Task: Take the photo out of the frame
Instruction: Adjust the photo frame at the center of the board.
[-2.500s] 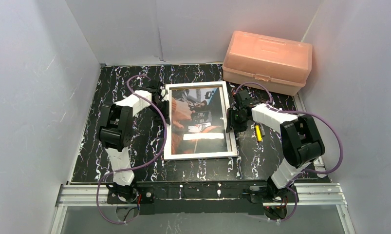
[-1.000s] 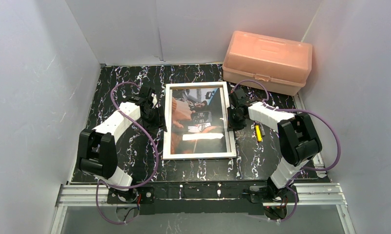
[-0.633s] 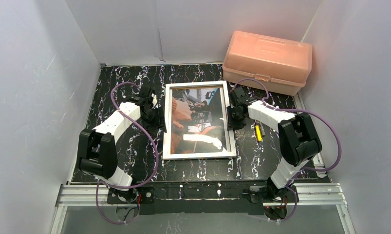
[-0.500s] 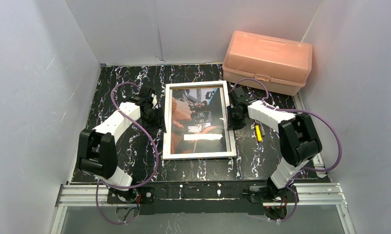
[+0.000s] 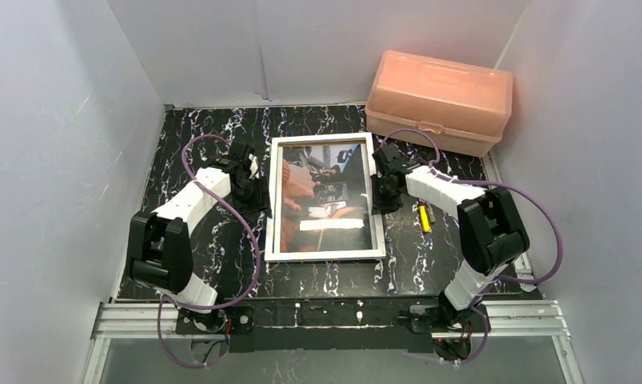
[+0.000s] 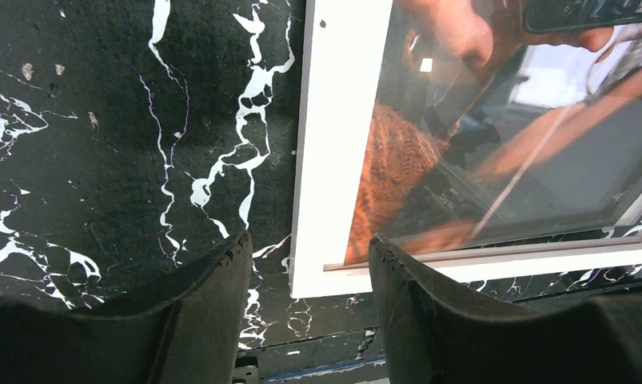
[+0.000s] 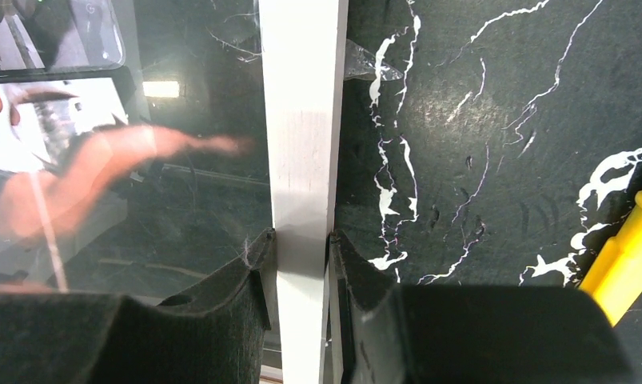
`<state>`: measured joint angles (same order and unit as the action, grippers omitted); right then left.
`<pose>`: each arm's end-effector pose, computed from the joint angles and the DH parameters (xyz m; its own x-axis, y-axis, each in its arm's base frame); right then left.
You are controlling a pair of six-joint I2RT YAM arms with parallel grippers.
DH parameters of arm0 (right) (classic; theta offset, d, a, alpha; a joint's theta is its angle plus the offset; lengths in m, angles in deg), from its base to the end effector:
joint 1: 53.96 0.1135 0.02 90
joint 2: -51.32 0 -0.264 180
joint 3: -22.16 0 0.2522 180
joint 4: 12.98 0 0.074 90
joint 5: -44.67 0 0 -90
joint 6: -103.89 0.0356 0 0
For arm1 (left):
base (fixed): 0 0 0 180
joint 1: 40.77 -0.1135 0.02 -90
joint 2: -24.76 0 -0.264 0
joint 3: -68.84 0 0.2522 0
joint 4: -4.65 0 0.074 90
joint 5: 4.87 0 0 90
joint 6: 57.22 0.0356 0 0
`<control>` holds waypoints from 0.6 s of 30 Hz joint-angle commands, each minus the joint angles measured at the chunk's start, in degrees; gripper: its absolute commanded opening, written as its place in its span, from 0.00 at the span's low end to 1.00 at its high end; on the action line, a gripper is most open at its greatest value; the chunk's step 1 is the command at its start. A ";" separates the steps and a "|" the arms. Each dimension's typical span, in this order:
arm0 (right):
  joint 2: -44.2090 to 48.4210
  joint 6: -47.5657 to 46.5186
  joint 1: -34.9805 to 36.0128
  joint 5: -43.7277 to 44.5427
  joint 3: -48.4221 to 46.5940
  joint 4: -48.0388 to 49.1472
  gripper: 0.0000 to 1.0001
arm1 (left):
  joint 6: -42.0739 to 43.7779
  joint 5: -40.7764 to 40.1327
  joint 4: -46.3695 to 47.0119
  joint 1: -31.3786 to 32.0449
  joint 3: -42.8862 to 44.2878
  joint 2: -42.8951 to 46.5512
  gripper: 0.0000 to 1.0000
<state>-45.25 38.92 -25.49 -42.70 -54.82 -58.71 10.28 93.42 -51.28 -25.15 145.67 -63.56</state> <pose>0.2940 0.1576 0.1917 -0.9181 -0.0171 -0.3960 -0.0783 0.9872 0.1389 0.2888 -0.0861 0.2263 -0.9439 -0.1293 -0.3038 -0.0449 0.9618 -0.2699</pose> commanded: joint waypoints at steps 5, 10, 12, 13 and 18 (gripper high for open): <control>-1.49 1.14 0.62 -1.40 -1.52 2.02 0.21 | 1.36 -1.21 -2.21 0.24 -0.45 2.67 0.53; -3.00 1.24 0.65 -1.47 -1.21 2.90 0.23 | 1.49 -1.48 -2.46 0.29 -0.82 3.30 0.52; -3.54 1.24 0.71 -1.78 -1.37 3.09 0.23 | 1.42 -1.49 -2.51 0.28 -0.97 3.42 0.52; -3.62 1.23 0.78 -1.96 -1.45 3.20 0.23 | 1.42 -1.54 -2.53 0.24 -1.06 3.58 0.52; -4.42 1.16 1.51 -2.20 -2.11 3.93 0.25 | 1.48 -1.70 -2.56 0.27 -1.46 3.94 0.52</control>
<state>-47.85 39.43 -25.27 -43.50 -54.93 -57.70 11.11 92.50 -52.00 -25.15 144.86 -62.07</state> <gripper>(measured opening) 0.338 0.526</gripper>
